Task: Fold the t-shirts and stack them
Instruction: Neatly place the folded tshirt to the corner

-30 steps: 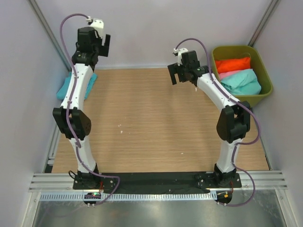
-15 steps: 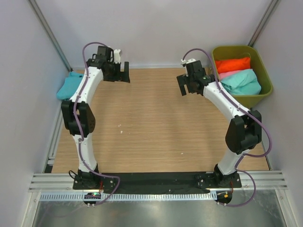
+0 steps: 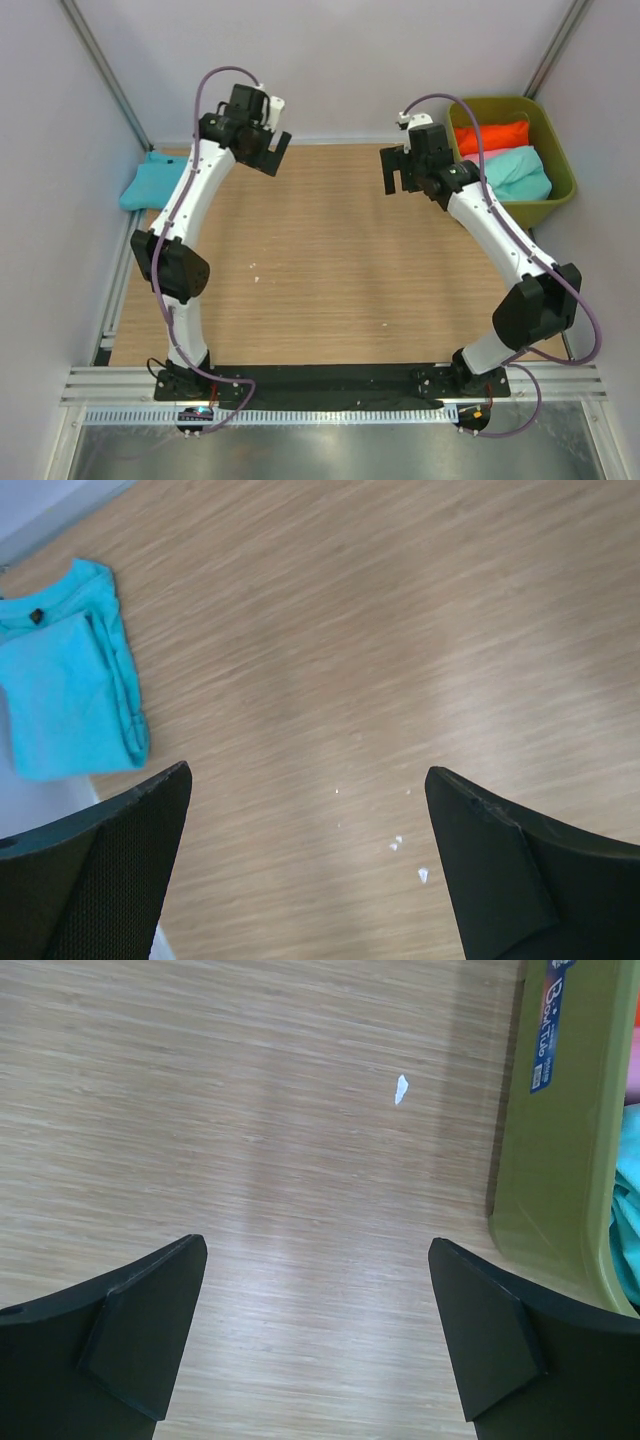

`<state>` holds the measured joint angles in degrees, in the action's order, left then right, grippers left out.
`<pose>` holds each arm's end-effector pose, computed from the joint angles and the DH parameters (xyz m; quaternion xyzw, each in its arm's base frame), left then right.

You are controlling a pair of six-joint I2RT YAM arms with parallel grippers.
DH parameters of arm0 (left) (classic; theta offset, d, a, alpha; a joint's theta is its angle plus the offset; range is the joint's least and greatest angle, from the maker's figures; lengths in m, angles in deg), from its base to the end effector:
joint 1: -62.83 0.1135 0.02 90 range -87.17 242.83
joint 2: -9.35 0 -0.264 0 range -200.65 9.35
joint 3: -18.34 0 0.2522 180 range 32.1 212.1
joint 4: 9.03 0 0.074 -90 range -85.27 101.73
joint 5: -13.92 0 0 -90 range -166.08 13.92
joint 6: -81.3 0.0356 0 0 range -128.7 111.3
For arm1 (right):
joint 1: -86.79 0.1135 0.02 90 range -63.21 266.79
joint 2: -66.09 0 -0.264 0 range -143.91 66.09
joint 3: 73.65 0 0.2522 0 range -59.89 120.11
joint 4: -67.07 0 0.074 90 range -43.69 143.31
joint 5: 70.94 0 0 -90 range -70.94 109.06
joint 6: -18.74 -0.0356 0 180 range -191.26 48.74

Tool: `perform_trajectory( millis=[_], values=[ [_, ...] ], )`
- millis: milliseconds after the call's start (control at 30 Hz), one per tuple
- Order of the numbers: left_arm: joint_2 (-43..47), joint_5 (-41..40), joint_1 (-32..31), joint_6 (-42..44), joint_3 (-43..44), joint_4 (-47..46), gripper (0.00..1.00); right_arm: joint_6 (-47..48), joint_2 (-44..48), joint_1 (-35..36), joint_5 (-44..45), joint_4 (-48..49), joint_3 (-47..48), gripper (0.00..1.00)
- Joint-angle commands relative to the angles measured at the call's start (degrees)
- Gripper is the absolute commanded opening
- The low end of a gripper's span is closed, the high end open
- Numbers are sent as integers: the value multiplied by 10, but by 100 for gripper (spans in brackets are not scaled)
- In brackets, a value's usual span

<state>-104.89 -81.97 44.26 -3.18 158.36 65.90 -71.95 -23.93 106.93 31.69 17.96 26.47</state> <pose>0.4060 -0.1325 0.3811 0.1778 0.9190 0.0082 0.3517 0.3340 0.1142 0.3533 -0.1049 0.8923 -0.0203 0.4387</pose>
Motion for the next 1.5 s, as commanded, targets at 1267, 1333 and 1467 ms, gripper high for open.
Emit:
perform_trajectory(
  millis=[1267, 1333, 1467],
  values=[
    [177, -96, -63, -38, -46, -184, 98, 17, -33, 5, 70, -5, 97, 100],
    [181, -94, -64, -42, -46, -179, 98, 15, -29, 6, 54, -8, 100, 100],
    [185, -91, -63, -53, -57, -174, 100, 10, -24, 6, 53, -2, 100, 100]
  ],
)
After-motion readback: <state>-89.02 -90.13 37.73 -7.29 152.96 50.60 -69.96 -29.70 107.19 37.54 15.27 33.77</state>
